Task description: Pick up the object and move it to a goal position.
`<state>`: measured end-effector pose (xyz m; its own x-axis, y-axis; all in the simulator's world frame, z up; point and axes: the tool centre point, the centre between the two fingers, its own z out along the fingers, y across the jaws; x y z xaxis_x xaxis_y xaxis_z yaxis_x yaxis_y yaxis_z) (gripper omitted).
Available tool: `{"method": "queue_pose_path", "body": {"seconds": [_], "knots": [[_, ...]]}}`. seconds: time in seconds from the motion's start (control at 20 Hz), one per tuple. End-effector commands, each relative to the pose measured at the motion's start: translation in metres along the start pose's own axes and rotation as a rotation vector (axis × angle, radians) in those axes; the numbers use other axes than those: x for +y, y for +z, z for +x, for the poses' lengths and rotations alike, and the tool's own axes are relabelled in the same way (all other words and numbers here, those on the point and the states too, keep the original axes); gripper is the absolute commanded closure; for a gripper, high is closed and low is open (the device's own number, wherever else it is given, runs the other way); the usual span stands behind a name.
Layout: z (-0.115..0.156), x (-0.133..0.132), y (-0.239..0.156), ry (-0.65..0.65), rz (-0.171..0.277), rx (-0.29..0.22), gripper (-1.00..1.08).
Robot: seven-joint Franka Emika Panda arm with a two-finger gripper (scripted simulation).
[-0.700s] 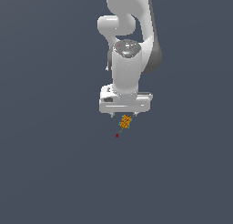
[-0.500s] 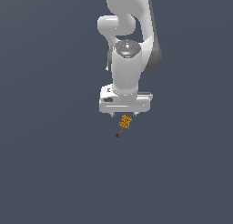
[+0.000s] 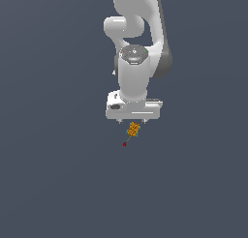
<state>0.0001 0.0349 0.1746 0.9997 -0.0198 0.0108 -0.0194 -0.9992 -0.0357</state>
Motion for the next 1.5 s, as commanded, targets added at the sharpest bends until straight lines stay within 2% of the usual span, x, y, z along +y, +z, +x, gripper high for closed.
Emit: {"method": "queue_pose_path", "body": {"seconds": [0.0, 0.4, 1.05, 1.45], "knots": [[0.000, 0.000, 0.001, 0.005, 0.000, -0.001, -0.92], [-0.005, -0.002, 0.023, 0.077, -0.004, -0.003, -0.92], [-0.027, -0.003, 0.091, 0.308, -0.028, -0.005, -0.92], [-0.034, -0.003, 0.108, 0.370, -0.037, -0.004, -0.92]]}}
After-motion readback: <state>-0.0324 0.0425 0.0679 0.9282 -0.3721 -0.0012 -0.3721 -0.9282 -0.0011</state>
